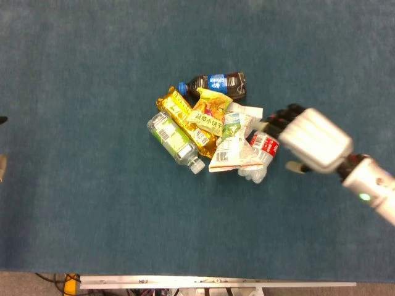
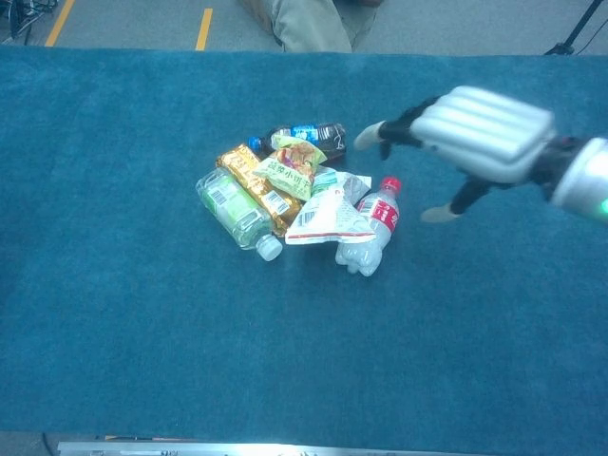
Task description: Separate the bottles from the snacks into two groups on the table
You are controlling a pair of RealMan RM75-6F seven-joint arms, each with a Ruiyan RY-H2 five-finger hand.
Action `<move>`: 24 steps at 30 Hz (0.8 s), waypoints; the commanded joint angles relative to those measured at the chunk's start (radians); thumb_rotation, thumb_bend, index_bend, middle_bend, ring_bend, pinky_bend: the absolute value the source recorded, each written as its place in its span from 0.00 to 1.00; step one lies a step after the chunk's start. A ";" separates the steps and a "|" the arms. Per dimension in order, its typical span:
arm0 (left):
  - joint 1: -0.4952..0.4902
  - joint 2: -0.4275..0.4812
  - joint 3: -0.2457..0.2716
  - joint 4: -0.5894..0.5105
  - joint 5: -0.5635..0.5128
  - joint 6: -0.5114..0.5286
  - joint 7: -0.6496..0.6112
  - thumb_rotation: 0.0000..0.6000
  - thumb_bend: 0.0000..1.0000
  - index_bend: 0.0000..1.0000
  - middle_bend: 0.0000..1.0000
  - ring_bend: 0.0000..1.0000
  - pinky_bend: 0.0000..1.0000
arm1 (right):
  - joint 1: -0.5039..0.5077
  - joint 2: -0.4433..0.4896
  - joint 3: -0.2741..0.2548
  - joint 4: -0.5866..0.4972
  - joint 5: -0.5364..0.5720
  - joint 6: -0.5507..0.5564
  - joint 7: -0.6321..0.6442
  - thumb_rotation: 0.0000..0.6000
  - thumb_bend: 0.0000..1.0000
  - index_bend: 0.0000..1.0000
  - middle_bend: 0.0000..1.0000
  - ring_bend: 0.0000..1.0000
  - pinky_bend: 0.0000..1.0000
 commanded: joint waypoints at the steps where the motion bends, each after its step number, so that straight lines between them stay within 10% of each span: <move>1: 0.004 -0.002 0.002 0.002 0.000 0.004 -0.003 1.00 0.41 0.20 0.26 0.19 0.15 | 0.050 -0.084 0.015 0.049 0.053 -0.033 -0.081 1.00 0.00 0.20 0.36 0.29 0.31; 18: 0.017 -0.010 0.007 0.030 -0.014 0.002 -0.032 1.00 0.41 0.20 0.26 0.19 0.15 | 0.180 -0.268 0.000 0.144 0.270 -0.092 -0.335 1.00 0.00 0.20 0.36 0.27 0.31; 24: 0.023 -0.008 0.008 0.039 -0.013 0.008 -0.049 1.00 0.41 0.20 0.25 0.19 0.15 | 0.228 -0.340 -0.004 0.194 0.346 -0.074 -0.417 1.00 0.00 0.42 0.40 0.28 0.31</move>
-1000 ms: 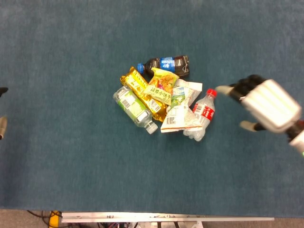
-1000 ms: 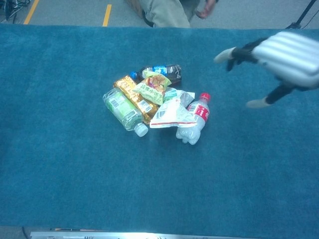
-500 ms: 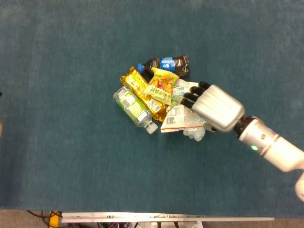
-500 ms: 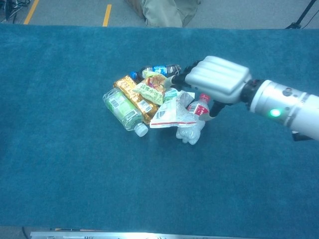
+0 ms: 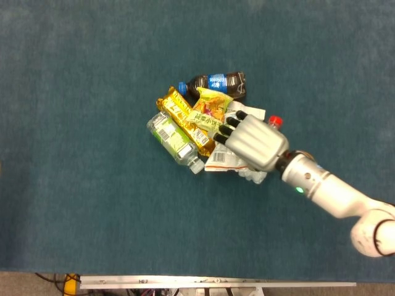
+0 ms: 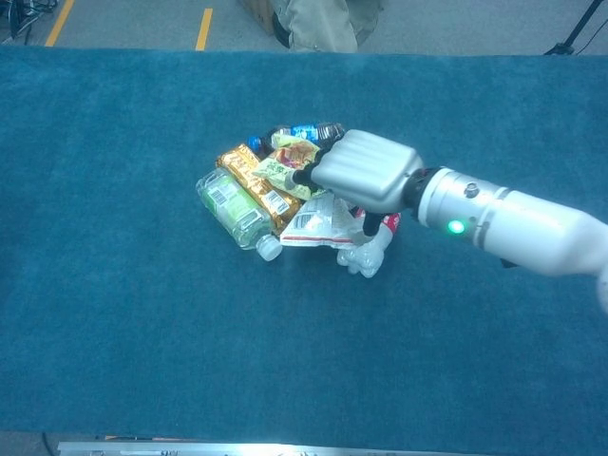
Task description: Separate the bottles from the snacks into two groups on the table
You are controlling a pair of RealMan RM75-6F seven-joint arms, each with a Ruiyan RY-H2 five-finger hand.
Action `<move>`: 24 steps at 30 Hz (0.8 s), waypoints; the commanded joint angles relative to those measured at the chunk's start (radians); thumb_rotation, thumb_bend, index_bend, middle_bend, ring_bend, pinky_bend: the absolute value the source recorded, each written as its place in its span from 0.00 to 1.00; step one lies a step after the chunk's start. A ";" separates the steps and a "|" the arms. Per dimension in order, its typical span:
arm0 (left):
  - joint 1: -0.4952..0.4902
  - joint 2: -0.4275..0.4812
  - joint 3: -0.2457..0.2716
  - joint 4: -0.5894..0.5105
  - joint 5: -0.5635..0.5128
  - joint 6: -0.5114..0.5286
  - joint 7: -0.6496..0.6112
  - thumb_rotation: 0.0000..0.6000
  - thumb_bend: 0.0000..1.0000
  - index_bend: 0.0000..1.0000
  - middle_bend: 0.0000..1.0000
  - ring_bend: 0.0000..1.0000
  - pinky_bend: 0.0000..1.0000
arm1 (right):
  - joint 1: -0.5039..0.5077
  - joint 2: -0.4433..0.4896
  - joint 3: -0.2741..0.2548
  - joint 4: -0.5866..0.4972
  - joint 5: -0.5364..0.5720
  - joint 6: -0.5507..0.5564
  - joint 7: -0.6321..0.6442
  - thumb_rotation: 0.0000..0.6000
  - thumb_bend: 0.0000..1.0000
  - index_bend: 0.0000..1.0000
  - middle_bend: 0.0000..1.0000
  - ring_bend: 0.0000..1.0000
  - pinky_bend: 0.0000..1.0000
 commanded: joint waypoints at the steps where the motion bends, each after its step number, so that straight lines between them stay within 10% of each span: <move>1: 0.003 0.002 0.001 0.004 0.001 0.004 -0.006 1.00 0.41 0.20 0.25 0.19 0.15 | 0.028 -0.041 -0.004 0.032 0.034 0.014 -0.039 1.00 0.01 0.46 0.41 0.29 0.31; 11: 0.005 0.002 -0.001 0.022 0.014 0.010 -0.050 1.00 0.41 0.20 0.26 0.19 0.15 | 0.057 -0.098 0.008 0.075 0.053 0.071 -0.007 1.00 0.07 0.67 0.58 0.52 0.58; 24: -0.077 0.018 0.012 -0.010 0.094 -0.088 -0.044 1.00 0.41 0.20 0.26 0.19 0.15 | 0.093 -0.045 0.100 -0.049 0.012 0.106 0.181 1.00 0.07 0.67 0.59 0.54 0.60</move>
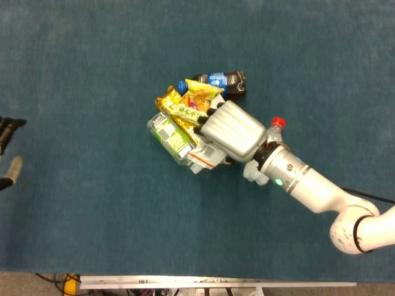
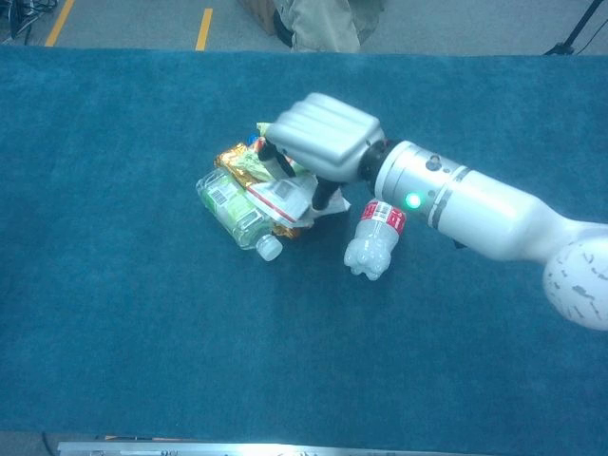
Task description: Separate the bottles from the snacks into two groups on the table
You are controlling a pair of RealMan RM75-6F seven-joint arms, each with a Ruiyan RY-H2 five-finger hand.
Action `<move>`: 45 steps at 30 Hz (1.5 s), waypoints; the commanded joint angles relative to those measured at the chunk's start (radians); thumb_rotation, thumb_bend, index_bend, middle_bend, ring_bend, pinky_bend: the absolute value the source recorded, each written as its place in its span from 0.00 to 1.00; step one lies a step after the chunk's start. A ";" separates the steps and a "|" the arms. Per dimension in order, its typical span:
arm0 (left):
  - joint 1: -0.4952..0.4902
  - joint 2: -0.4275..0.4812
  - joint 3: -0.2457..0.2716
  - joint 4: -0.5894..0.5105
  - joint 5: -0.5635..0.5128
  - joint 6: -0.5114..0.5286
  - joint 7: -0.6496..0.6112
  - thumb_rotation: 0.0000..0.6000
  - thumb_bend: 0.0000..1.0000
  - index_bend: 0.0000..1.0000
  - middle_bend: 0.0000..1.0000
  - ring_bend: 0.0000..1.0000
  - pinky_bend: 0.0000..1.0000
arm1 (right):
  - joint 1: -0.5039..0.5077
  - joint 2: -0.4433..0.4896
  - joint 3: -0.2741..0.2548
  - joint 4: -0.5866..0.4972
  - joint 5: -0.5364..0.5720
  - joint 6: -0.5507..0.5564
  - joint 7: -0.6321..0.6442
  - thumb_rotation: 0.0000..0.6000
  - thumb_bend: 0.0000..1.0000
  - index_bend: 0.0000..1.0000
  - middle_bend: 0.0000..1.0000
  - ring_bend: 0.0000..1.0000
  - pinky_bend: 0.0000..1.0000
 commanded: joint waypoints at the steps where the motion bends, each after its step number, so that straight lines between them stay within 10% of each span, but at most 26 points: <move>1: -0.016 0.001 0.003 -0.011 0.012 -0.019 0.008 1.00 0.41 0.20 0.26 0.19 0.15 | 0.028 0.010 0.037 -0.029 -0.003 0.002 0.028 1.00 0.07 0.67 0.59 0.54 0.60; 17: -0.089 -0.007 -0.001 -0.053 0.014 -0.108 0.052 1.00 0.41 0.20 0.26 0.19 0.15 | 0.180 -0.183 0.092 0.099 0.028 0.037 -0.076 1.00 0.07 0.66 0.58 0.51 0.59; 24: -0.097 -0.006 -0.003 -0.057 -0.003 -0.118 0.059 1.00 0.41 0.18 0.24 0.19 0.15 | 0.215 -0.223 0.084 0.116 0.132 0.057 -0.197 1.00 0.07 0.25 0.41 0.34 0.46; 29: -0.109 -0.006 -0.004 -0.054 -0.011 -0.134 0.060 1.00 0.41 0.14 0.22 0.19 0.15 | 0.210 -0.191 0.076 0.070 0.147 0.093 -0.222 1.00 0.07 0.02 0.30 0.26 0.42; 45: -0.171 -0.013 -0.005 -0.028 0.003 -0.196 0.029 1.00 0.41 0.10 0.21 0.19 0.15 | 0.045 0.146 -0.064 -0.158 0.070 0.182 -0.129 1.00 0.07 0.02 0.30 0.26 0.42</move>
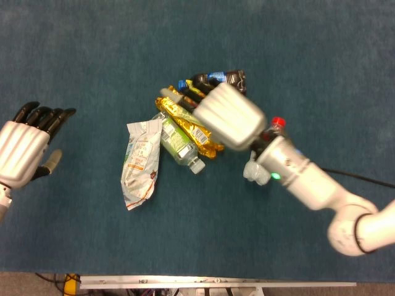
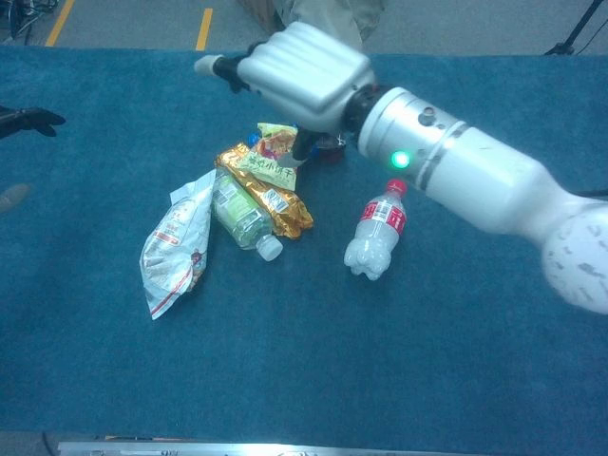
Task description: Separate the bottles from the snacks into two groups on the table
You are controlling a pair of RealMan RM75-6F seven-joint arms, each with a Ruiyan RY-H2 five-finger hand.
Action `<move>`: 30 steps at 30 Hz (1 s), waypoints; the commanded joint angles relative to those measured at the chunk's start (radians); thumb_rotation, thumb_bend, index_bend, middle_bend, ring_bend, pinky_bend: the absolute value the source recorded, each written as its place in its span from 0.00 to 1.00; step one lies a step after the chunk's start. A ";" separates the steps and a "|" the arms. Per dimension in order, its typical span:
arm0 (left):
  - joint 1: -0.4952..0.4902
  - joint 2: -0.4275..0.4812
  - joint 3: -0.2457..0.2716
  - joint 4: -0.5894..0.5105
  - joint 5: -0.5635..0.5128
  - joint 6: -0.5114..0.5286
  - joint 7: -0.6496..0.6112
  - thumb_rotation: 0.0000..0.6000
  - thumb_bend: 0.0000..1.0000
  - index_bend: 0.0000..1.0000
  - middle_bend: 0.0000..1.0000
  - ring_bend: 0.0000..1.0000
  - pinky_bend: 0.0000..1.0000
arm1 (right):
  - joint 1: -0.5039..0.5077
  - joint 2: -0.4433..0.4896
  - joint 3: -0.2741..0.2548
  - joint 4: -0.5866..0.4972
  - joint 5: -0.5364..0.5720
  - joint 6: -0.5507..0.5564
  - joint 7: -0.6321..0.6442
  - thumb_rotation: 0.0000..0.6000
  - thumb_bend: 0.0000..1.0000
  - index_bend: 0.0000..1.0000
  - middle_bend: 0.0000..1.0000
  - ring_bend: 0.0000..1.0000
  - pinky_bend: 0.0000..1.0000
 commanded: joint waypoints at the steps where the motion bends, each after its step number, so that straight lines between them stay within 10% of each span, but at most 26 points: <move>1: -0.008 -0.005 -0.002 0.006 0.001 -0.005 -0.002 1.00 0.41 0.10 0.21 0.19 0.15 | -0.051 0.086 -0.063 -0.042 -0.041 0.006 0.042 1.00 0.07 0.02 0.30 0.26 0.42; 30: 0.116 0.044 0.042 -0.006 -0.043 0.142 -0.021 1.00 0.41 0.10 0.20 0.19 0.15 | 0.157 -0.267 -0.011 0.443 0.271 -0.144 -0.150 1.00 0.00 0.10 0.25 0.16 0.30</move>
